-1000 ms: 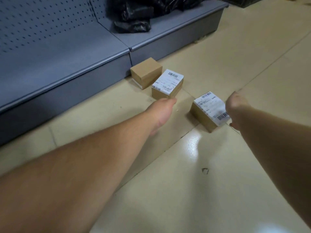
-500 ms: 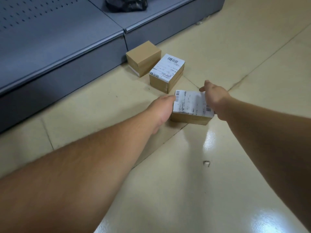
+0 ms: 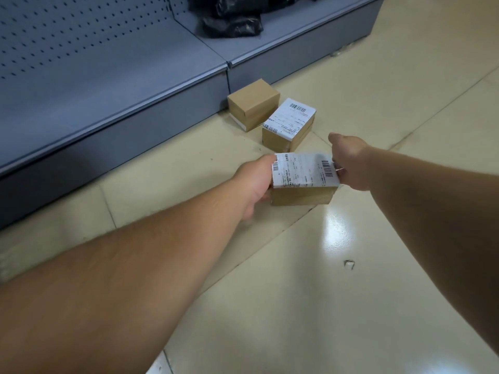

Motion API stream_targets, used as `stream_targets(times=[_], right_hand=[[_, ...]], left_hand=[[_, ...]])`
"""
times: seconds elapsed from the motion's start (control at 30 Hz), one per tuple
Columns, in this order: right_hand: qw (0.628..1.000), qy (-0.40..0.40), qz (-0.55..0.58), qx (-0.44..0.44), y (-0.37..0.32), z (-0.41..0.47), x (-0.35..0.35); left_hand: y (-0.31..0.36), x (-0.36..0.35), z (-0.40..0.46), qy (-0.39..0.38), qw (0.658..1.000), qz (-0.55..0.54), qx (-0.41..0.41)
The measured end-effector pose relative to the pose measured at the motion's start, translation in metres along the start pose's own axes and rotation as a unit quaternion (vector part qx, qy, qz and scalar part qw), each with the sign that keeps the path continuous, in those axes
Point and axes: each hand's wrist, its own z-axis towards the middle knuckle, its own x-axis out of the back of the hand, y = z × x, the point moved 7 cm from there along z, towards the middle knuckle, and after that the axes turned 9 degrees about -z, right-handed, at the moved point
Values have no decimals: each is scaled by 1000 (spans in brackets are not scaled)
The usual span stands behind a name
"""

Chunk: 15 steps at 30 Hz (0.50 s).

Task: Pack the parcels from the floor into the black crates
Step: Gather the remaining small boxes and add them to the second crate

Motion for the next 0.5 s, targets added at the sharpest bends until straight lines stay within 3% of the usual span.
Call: stream_targets(times=[0.27, 0.5], right_hand=[[996, -92, -16, -14, -37, -55, -40], [991, -131, 5, 39, -87, -113, -89]], left_hand=[[19, 61, -39, 31, 999, -36, -21], [42, 145, -92, 71, 991, -84, -79]])
